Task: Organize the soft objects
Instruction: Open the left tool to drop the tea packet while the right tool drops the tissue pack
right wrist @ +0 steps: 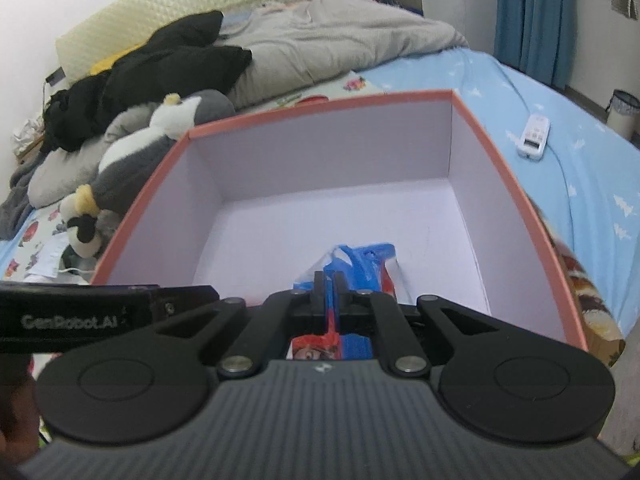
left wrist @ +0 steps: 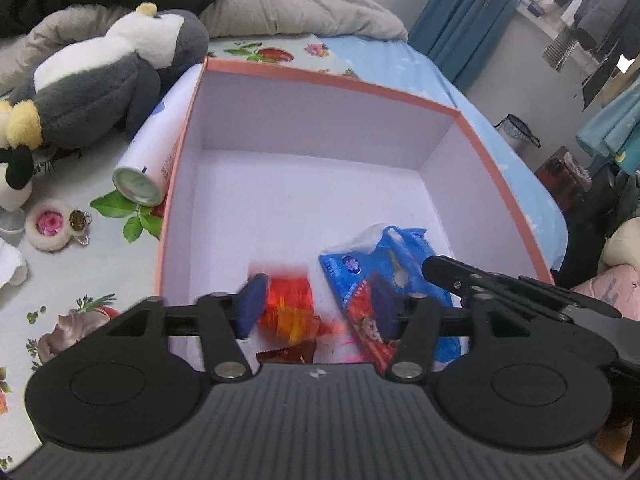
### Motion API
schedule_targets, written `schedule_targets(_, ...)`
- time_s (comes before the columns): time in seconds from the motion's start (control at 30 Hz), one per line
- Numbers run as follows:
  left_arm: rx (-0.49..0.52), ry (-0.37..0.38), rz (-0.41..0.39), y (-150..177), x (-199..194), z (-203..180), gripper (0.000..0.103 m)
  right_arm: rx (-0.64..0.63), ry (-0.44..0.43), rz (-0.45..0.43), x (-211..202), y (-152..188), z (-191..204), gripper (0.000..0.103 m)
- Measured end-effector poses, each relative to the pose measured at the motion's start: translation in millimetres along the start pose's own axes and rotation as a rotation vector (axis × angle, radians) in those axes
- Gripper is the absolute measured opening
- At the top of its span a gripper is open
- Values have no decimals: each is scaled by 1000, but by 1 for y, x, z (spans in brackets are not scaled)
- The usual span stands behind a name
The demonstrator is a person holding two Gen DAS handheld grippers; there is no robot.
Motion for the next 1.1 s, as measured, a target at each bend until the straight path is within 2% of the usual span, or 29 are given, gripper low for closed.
schedule_targets(0.03,-2,0,6,0,2,0,75,6,5,11,2,0,-1,14)
schedule_targets(0.07,2,-7,9,0,3,-1,75,14,5,16,4,-1,-3,27)
schedule_targets(0.13,8,-17,2,0,1,-2,76,24,-9,5,0,1,-6,36)
schedule_targets(0.47,25,4,-73,17,-43,-12,76,-7,-25,-77,-48,7,6,35)
schedule_targets(0.87,42,0,-255,64,-158,-19,76,-60,-81,-213,-137,29,45,35)
schedule_targets(1.1,27,-10,-343,107,-216,-15,76,-107,-122,-239,-171,49,71,35)
Point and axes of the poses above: each gripper's, at about its wrist camera, not at the fingertips, and x roughly the way its jaws point, z to its left, y to its underside, the point moved 3 cm from there along x, roughly the way its jaws point, and after that the axes turned 15 degrees about z, right-handed, at the moved point
